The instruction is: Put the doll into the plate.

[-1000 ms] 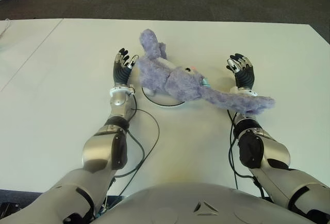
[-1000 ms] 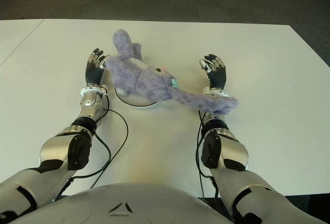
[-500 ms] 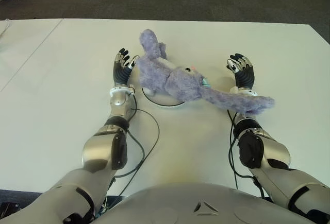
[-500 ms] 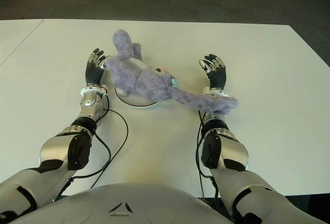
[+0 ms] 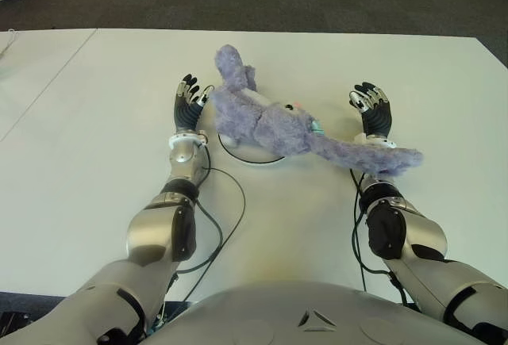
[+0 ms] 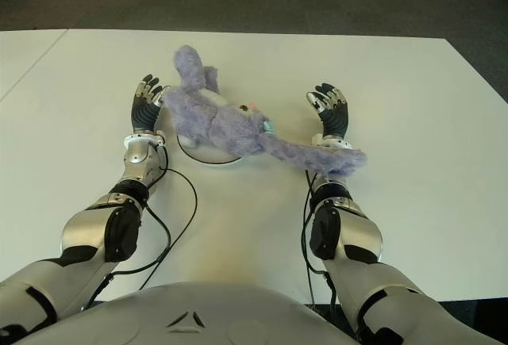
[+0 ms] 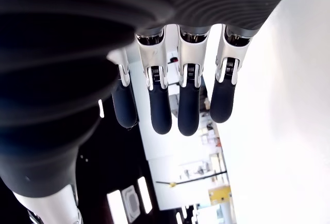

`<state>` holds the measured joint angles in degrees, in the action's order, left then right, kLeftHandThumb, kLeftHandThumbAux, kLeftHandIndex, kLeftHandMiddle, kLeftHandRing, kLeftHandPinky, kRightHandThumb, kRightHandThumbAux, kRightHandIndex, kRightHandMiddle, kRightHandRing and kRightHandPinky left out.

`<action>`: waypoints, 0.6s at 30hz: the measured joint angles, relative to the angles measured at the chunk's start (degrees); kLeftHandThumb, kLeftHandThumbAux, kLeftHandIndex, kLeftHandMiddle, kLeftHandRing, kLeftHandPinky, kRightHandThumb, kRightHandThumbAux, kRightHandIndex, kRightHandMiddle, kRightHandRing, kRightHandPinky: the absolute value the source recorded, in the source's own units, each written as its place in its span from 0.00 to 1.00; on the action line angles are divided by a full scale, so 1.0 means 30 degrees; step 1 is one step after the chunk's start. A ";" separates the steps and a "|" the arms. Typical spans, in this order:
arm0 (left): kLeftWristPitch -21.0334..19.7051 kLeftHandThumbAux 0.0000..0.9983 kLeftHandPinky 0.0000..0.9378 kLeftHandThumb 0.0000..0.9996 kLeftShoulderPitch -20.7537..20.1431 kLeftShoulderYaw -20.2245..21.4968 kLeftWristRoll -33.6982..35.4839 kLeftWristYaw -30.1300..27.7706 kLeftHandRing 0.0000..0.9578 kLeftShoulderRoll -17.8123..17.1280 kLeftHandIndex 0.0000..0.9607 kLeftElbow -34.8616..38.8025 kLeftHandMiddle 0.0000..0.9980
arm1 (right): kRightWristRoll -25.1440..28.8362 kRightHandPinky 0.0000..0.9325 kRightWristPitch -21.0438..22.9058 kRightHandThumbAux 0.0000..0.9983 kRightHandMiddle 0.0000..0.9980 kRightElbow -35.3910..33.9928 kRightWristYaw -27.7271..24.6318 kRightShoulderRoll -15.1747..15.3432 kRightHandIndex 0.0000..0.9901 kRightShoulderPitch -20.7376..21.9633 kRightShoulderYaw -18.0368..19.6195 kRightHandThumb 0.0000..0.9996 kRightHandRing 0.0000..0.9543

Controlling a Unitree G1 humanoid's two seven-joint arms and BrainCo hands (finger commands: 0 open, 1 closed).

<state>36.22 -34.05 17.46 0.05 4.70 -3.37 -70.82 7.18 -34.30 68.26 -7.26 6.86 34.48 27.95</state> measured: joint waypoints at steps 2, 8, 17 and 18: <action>-0.0001 0.58 0.11 0.00 0.0000 0.0000 0.0000 0.0000 0.12 0.0000 0.12 0.0002 0.14 | 0.0000 0.32 0.0000 0.75 0.30 0.0000 -0.0002 0.0000 0.28 0.0000 0.0000 0.08 0.31; -0.0002 0.56 0.11 0.00 0.0000 -0.0004 -0.0003 0.0000 0.12 0.0001 0.12 0.0003 0.13 | 0.0001 0.31 0.0000 0.75 0.32 0.0000 -0.0001 0.0000 0.28 0.0000 0.0001 0.08 0.33; -0.0001 0.58 0.12 0.00 0.0000 0.0005 -0.0001 -0.0002 0.12 0.0003 0.12 0.0005 0.13 | 0.0003 0.31 -0.0001 0.74 0.31 0.0000 -0.0057 0.0000 0.28 0.0000 0.0003 0.07 0.31; -0.0001 0.58 0.12 0.00 0.0000 0.0005 -0.0001 -0.0002 0.12 0.0004 0.12 0.0005 0.13 | 0.0003 0.31 -0.0001 0.74 0.31 0.0000 -0.0072 0.0000 0.28 0.0000 0.0003 0.07 0.32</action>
<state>36.22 -34.05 17.47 0.04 4.69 -3.36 -70.80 7.19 -34.30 68.26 -7.48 6.86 34.48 27.96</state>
